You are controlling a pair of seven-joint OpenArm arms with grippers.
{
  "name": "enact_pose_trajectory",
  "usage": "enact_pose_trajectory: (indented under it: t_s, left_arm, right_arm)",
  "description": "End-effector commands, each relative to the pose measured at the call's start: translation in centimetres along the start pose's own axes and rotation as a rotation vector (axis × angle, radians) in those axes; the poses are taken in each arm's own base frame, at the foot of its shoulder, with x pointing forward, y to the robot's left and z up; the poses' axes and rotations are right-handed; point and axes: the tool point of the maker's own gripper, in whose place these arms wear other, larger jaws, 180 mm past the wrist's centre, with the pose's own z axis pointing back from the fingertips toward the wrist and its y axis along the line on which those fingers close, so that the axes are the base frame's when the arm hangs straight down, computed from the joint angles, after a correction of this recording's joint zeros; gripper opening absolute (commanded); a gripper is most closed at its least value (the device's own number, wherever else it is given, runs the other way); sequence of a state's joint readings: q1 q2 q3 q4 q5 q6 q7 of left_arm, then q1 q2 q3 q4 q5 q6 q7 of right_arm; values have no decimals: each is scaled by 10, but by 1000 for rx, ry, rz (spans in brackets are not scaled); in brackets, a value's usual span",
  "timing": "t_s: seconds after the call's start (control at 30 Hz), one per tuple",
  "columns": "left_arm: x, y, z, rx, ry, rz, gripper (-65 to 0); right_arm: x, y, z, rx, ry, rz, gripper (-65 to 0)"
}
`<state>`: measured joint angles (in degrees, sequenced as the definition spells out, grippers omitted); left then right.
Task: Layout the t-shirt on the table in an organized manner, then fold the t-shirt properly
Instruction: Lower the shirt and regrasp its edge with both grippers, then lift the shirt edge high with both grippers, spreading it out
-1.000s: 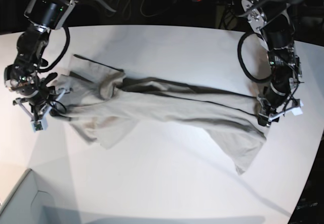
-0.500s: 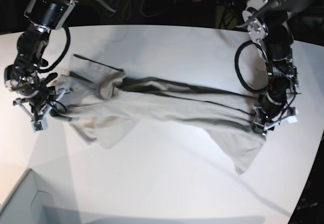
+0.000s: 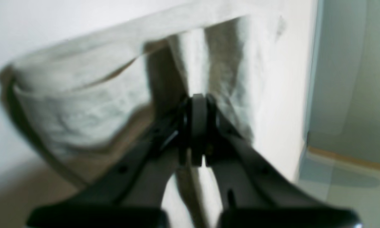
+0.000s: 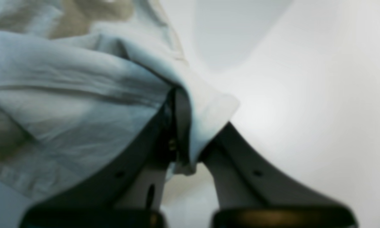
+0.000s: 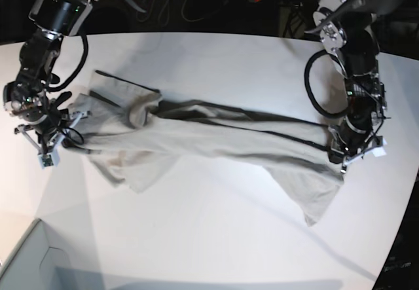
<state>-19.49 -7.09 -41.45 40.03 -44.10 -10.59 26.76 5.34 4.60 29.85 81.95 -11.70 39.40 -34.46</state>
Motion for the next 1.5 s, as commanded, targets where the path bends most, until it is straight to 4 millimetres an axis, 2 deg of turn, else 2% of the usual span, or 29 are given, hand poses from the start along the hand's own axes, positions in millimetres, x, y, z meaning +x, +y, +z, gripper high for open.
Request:
enact_pose_trajectory:
  t_s: [0.0,0.2,0.3,0.47,0.53,0.6,0.67,0.77,0.9,0.97,1.03,1.23,1.37,1.47]
  left_arm:
    - [21,-19,4,-54,-47,-25,-648]
    - [41,-54,39,-190,-51,-62,-648]
    - [45,-58,65,-250,-55,-57,-648]
    - [41,-42,98,-255,-70,-84,-648]
    - [37,-32,103,-235,-62,-91,-648]
    - [34,-26,103,-222,-56,-90,-648]
    - [33,-26,103,-221,-55,-89,-648]
    - [34,-28,103,-225,-56,-91,-648]
    - [37,-33,104,-235,-61,-101,-648]
    - [37,-33,104,-235,-59,-102,-648]
    - [37,-32,104,-233,-58,-102,-648]
    - [32,-26,103,-220,-47,-93,-648]
    - [30,-26,103,-222,-41,-96,-648]
    - [30,-27,103,-222,-40,-96,-648]
  right_arm:
    - [20,-8,4,-13,-58,13,-650]
    - [26,-15,7,-29,-71,23,-650]
    - [26,-17,8,-33,-68,35,-650]
    - [27,-18,7,-33,-70,34,-650]
    - [40,-13,5,-22,-92,50,-650]
    - [41,-3,-4,12,-75,65,-645]
    - [39,-4,-14,24,-35,96,-585]
    - [34,-9,-26,16,20,102,-452]
    - [36,-41,-11,-68,-18,22,-303]
    - [27,-48,2,-108,-26,-11,-274]
    - [12,-45,13,-129,-15,-18,-272]
    - [-43,3,34,-88,100,-15,-272]
    - [-71,34,30,-24,155,-60,-272]
    - [-82,42,25,2,186,-76,-272]
